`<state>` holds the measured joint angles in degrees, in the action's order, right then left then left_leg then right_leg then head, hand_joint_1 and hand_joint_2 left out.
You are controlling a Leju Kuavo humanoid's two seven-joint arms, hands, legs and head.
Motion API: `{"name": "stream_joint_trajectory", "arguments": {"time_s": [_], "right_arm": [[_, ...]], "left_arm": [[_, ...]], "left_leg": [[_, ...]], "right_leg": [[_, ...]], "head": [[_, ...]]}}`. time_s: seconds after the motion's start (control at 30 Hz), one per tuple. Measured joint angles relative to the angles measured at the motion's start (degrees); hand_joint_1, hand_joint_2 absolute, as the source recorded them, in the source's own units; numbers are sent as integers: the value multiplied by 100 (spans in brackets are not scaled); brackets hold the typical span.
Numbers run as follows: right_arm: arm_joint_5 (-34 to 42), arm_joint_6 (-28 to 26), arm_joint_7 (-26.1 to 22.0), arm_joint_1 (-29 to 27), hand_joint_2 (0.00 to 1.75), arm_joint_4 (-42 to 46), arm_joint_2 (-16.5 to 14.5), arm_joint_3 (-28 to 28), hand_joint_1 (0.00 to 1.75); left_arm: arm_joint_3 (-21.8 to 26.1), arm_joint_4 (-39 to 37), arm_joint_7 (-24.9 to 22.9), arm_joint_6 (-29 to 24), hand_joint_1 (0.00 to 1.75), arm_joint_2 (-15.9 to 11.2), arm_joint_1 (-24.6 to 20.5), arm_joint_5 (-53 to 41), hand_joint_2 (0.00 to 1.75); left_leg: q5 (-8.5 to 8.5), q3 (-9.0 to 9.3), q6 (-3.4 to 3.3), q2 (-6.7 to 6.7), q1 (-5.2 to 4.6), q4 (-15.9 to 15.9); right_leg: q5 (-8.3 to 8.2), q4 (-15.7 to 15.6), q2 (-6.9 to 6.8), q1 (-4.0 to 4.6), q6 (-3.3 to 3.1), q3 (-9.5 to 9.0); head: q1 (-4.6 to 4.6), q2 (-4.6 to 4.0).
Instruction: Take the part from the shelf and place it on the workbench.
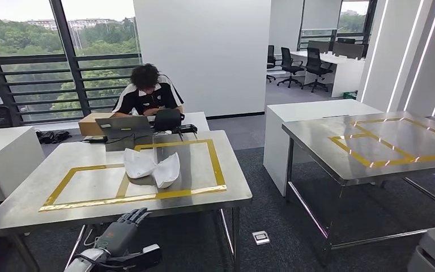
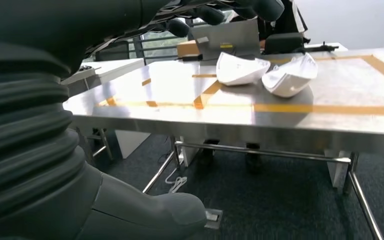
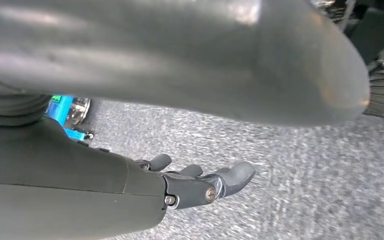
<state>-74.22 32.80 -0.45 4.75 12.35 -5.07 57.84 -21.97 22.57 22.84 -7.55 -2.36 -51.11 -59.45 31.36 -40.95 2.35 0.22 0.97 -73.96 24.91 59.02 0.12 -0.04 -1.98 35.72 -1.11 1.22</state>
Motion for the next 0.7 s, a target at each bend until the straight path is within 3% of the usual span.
{"name": "stream_joint_trajectory", "arguments": {"time_s": [0.07,0.13,0.2,0.27,0.3,0.37,0.43,0.47,0.5,0.57,0.63,0.7], "right_arm": [[5,-1,8,-1,0,0,-3,1,0],[15,-1,7,-5,0,0,-10,1,0],[22,-1,7,-10,0,0,-15,3,0],[28,-1,8,-15,0,0,-15,5,0],[31,3,8,-19,0,0,-17,8,0],[32,37,8,-23,0,0,-21,20,0],[32,66,6,-20,0,0,-21,38,0],[32,66,5,-19,0,0,-20,45,0],[31,65,5,-20,0,0,-18,51,0],[27,64,4,-19,0,0,-15,57,0],[16,64,-1,-6,0,0,-14,60,0],[3,64,-4,1,0,0,-13,61,0]], "left_arm": [[0,3,0,-1,0,3,0,-1,175],[-1,28,4,-9,0,10,-11,0,175],[-2,48,11,-19,0,16,-20,0,175],[-3,47,15,-21,0,25,-28,0,175],[-3,46,15,-21,0,32,-38,-1,175],[-3,46,15,-21,0,52,-63,-1,175],[-2,42,14,-22,0,60,-63,1,175],[-3,39,14,-24,0,61,-52,1,175],[-3,37,13,-27,0,60,-40,2,175],[-3,37,11,-42,0,57,-22,5,175],[-4,49,3,-67,0,39,-14,14,175],[-4,62,-3,-85,0,20,-9,23,175]], "left_leg": [[-207,452,-89,-2,-46,477],[-179,967,-175,-1,-106,1191],[-120,1138,-220,0,-149,1514],[-224,1097,-277,16,-145,1569],[-290,1072,-316,27,-134,1597],[-432,970,-370,43,-110,1625],[-565,795,-382,39,-104,1616],[-627,706,-371,40,-101,1609],[-688,614,-355,42,-94,1597],[-800,441,-307,43,-74,1558],[-890,310,-233,44,-65,1512],[-964,267,-150,46,-63,1500]], "right_leg": [[-123,13,1,26,7,157],[-224,20,-1,44,45,250],[-320,3,-5,33,110,272],[-359,-1,2,13,180,286],[-264,74,7,8,213,323],[202,554,14,-17,266,489],[644,1268,13,-42,313,670],[694,1494,12,-52,331,687],[626,1538,11,-62,346,613],[375,1061,10,-87,366,179],[384,354,20,-75,339,-307],[488,62,36,-37,254,-459]], "head": [[-1,0],[-1,0],[-1,0],[1,0],[-1,0],[-3,0],[-4,0],[-4,0],[-4,0],[-4,0],[-4,0],[2,0]]}}
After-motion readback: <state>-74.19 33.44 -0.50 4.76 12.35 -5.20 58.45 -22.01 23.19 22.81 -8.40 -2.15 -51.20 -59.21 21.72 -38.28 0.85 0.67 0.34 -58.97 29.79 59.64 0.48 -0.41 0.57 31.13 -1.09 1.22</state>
